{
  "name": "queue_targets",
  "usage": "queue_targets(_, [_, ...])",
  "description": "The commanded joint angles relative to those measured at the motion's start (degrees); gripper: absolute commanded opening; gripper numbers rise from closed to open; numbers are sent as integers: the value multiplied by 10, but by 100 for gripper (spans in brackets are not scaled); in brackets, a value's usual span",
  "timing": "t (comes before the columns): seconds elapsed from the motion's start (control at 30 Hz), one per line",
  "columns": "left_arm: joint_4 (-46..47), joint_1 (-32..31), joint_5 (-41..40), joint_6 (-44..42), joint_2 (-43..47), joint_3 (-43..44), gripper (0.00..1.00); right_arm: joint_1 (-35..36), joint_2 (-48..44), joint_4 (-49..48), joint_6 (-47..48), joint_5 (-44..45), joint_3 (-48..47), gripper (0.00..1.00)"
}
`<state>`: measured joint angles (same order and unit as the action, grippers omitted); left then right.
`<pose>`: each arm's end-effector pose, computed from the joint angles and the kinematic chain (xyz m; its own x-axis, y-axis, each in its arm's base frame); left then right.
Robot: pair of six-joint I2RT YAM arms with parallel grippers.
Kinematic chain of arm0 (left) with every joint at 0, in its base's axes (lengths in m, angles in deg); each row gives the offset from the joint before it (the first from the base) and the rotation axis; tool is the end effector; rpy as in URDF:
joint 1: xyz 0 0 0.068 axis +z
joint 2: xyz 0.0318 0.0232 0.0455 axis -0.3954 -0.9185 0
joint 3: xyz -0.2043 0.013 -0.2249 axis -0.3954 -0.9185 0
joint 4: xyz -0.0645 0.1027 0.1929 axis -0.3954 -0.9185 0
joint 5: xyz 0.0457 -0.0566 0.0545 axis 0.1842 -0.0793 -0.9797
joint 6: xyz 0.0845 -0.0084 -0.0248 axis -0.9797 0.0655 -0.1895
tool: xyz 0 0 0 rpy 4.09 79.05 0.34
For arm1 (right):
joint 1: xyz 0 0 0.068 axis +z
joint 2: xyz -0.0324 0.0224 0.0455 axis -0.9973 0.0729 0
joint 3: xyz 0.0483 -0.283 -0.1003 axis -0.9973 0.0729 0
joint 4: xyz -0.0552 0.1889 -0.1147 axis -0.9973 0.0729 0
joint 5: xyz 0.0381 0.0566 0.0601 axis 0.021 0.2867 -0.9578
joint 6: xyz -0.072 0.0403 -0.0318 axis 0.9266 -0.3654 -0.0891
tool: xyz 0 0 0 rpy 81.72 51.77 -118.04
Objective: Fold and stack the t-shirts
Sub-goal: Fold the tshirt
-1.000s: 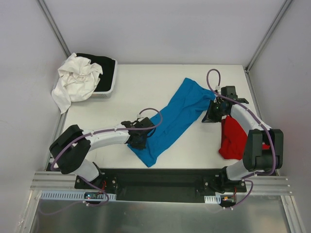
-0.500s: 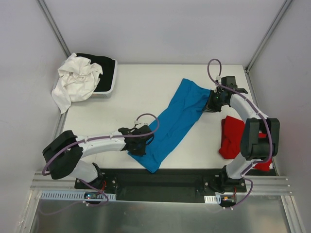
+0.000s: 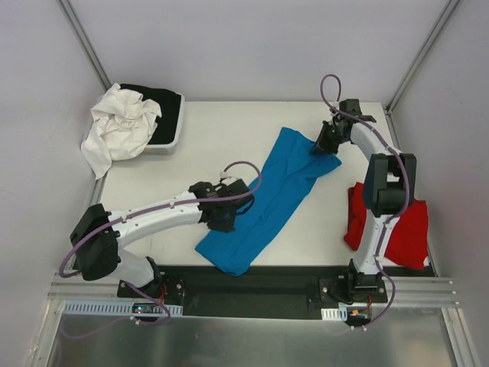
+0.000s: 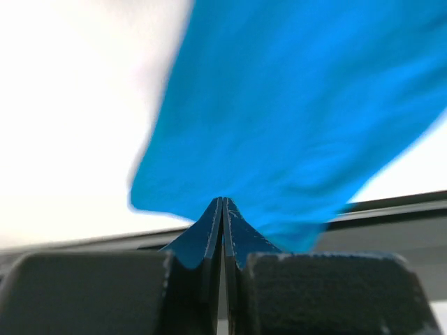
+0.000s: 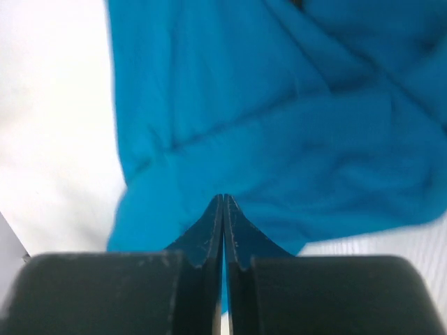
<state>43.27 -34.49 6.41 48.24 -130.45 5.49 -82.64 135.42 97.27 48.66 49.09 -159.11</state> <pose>0.1428 -0.1943 0.2357 -0.9049 0.1736 -0.3886 0.2228 0.9711 -0.0850 0.4407 0.0552 0.2270 -0.8566 0.0361 -0.5147 -0.1861 0.9088 0.3735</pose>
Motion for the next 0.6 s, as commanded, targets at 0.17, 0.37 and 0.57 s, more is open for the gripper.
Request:
queue_targets(0.17, [-38,14,-36,-115,-79,119,0,39,165,97,-22,-57,-334,1])
queue_targets(0.37, [-30,58,-17,-138,-89,121,0,46,155,38,-74,-55,-263,1])
queue_targets(0.57, [-23,84,-2,-156,-93,119,0,37,58,-2,-77,-7,-109,1])
